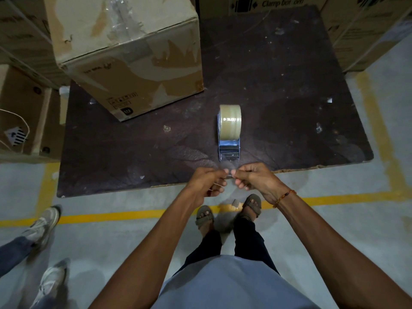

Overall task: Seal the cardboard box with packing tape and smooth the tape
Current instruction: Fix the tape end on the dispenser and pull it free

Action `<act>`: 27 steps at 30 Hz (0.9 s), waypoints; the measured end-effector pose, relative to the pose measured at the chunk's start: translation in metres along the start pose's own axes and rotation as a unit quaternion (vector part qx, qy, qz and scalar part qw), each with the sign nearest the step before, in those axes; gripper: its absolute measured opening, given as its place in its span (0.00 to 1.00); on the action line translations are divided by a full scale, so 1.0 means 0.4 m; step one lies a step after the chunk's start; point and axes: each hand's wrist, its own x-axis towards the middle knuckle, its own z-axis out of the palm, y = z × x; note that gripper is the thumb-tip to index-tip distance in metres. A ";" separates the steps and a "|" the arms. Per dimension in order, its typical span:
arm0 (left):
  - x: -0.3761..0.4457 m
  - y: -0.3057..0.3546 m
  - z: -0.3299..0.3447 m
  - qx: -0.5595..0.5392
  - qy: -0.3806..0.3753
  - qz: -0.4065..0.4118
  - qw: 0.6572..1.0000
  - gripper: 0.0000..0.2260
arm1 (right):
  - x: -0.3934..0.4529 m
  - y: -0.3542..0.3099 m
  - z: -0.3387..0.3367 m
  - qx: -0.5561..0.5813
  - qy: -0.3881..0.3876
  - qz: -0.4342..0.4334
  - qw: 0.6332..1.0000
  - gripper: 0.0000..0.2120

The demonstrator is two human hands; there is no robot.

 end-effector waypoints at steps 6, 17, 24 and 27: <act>0.011 -0.006 -0.004 0.017 -0.029 0.012 0.999 0.06 | -0.012 0.002 -0.009 0.020 0.003 -0.001 1.000 0.16; 0.018 -0.002 -0.017 0.039 -0.052 0.027 0.998 0.06 | 0.000 -0.017 0.002 -0.039 -0.022 -0.001 0.999 0.04; 0.020 -0.018 -0.017 0.033 -0.052 0.047 0.997 0.07 | -0.005 -0.015 -0.007 -0.025 -0.057 0.008 0.998 0.07; 0.017 -0.016 -0.016 0.033 -0.051 0.047 0.997 0.08 | -0.012 -0.020 -0.017 -0.033 -0.079 0.012 0.996 0.11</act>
